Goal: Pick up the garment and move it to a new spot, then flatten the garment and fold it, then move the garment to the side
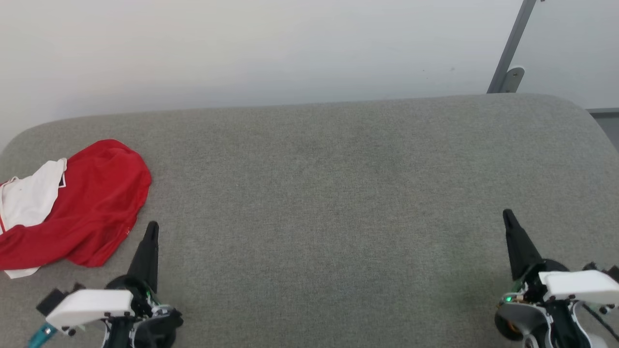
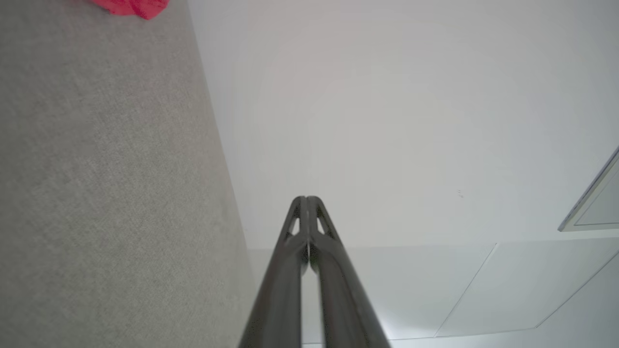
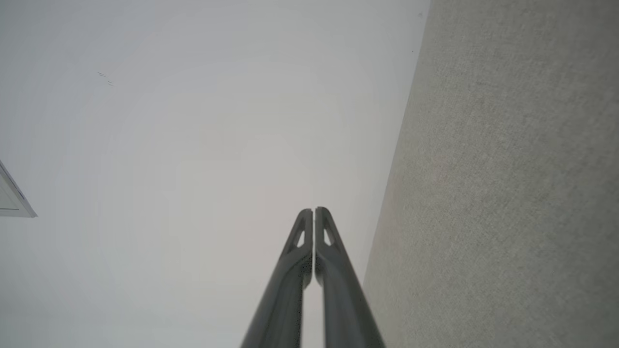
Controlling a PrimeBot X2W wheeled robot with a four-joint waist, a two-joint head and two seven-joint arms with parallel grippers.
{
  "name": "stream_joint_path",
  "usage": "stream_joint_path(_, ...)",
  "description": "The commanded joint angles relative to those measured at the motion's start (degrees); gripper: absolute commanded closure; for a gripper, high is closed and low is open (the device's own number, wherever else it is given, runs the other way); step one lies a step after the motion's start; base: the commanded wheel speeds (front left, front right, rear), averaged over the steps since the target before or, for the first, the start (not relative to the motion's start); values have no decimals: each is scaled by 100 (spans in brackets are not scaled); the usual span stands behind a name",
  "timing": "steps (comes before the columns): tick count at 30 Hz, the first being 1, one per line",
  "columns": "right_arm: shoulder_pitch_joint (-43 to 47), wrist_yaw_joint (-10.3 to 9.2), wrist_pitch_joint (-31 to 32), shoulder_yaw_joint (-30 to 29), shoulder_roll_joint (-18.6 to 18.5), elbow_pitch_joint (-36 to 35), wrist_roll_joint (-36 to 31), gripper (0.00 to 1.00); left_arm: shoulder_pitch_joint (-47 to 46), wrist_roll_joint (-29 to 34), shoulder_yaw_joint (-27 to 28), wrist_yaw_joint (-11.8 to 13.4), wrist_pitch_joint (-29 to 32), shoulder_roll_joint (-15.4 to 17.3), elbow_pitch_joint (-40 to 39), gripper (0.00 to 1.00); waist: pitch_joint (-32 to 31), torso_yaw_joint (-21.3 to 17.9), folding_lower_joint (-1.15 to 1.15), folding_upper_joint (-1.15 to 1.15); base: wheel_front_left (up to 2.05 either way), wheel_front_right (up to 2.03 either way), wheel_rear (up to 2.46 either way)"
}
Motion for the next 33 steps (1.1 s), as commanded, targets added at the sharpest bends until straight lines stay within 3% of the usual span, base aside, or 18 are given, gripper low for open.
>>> stream_joint_path(1, 10, 0, 0, 0, 2, 23, -1, 0, 13, 1, 0, 1, 0, -5, 19, 0, 0, 0, 0, 0, 0, 0, 0)
stream_joint_path(13, 98, -1, -223, 161, -10, 36, -337, 0, 243, 142, -21, 141, -154, -2, -233, 0, -7, 4, 0, 0, 0, 0, 0)
stream_joint_path(33, -20, -1, -384, 512, -247, -37, -2887, 0, 499, 2119, -470, 693, -740, 709, -655, 0, -66, 19, 0, 0, 0, 0, 0)
